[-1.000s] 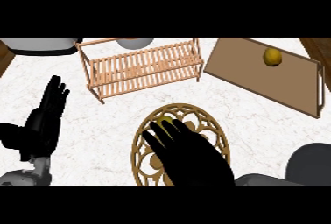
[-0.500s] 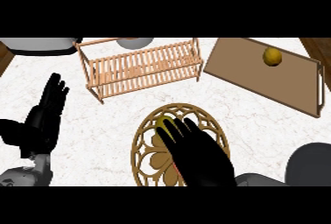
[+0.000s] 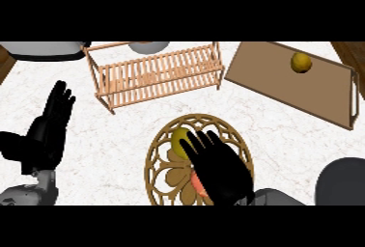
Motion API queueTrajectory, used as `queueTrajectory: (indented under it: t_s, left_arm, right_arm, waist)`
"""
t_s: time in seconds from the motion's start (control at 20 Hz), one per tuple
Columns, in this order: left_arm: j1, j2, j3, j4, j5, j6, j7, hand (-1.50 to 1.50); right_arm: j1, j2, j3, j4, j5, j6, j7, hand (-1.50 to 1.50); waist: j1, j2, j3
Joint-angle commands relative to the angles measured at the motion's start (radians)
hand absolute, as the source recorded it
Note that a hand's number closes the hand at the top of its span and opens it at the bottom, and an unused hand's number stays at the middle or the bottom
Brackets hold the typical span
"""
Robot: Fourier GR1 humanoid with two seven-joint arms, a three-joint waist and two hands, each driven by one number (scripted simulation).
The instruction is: Pick the squash from the placemat and place it in the tiered shelf
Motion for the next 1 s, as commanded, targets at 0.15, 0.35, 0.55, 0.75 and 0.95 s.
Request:
queueTrajectory:
  t_s: [0.15, 0.35, 0.55, 0.75, 0.95]
  left_arm:
    - [-0.049, -0.013, 0.048, -0.004, -0.022, -0.022, 0.061, 0.0]
    - [-0.021, -0.052, 0.04, 0.008, -0.048, -0.034, 0.02, 0.0]
    - [0.062, -0.038, 0.055, -0.073, -0.065, -0.069, 0.026, 0.0]
    - [0.061, -0.094, 0.001, -0.089, -0.136, -0.018, 0.049, 0.0]
    - [-0.01, -0.081, 0.078, 0.019, -0.081, -0.081, 0.019, 0.0]
  right_arm:
    - [0.101, 0.006, -0.05, 0.041, 0.116, -0.015, -0.156, -1.5]
    - [0.131, 0.105, -0.014, 0.063, 0.205, -0.026, -0.157, -1.5]
    - [0.143, 0.101, -0.092, 0.103, 0.225, 0.006, -0.247, -1.5]
    - [0.175, 0.113, -0.098, 0.235, 0.278, -0.067, -0.336, -1.5]
    - [0.205, 0.14, -0.086, 0.248, 0.312, -0.014, -0.325, 1.5]
  waist:
    - [-0.002, 0.0, 0.0]
    - [-0.001, 0.0, 0.0]
    - [0.002, -0.001, 0.0]
    - [0.002, 0.0, 0.0]
    - [-0.002, 0.0, 0.0]
